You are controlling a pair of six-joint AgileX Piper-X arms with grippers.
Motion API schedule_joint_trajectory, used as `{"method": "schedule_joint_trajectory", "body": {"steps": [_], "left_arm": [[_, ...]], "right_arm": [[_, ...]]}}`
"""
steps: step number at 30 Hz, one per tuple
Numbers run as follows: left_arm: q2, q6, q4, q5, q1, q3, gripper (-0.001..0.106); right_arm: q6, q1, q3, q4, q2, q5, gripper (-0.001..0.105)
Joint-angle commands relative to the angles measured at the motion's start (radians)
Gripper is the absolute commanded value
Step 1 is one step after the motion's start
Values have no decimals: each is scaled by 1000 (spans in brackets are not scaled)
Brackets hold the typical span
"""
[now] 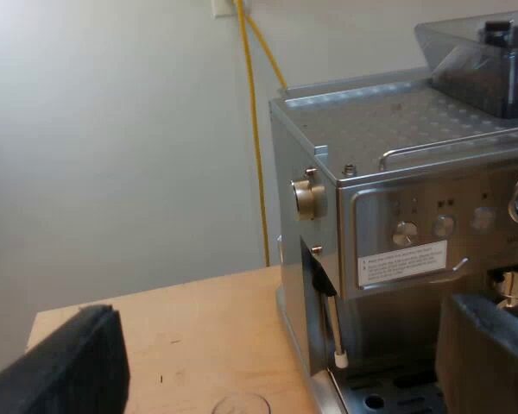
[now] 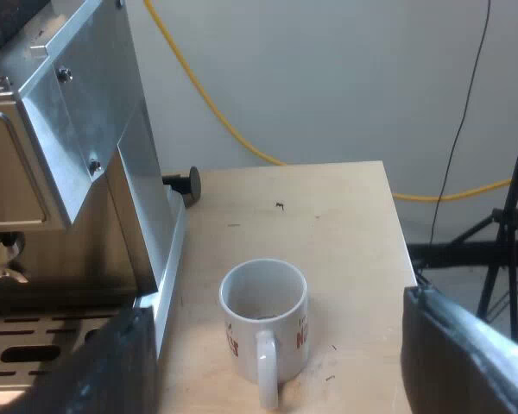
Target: Pour the beans into the coffee machine
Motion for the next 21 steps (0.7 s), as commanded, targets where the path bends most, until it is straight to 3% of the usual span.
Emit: {"method": "schedule_joint_trajectory", "body": {"steps": [1,12,21], "left_arm": [[-39,-9,48,-7,-2,-4,75],[-168,-9,237,-15,-1,-17,75],[-165,-9,264,-31,0,-18,75]], "right_arm": [[-5,-4,27,-6,-62,-8,62],[53,-4,91,42,-242,-8,62],[65,-4,101,56,-242,-19,62]]}}
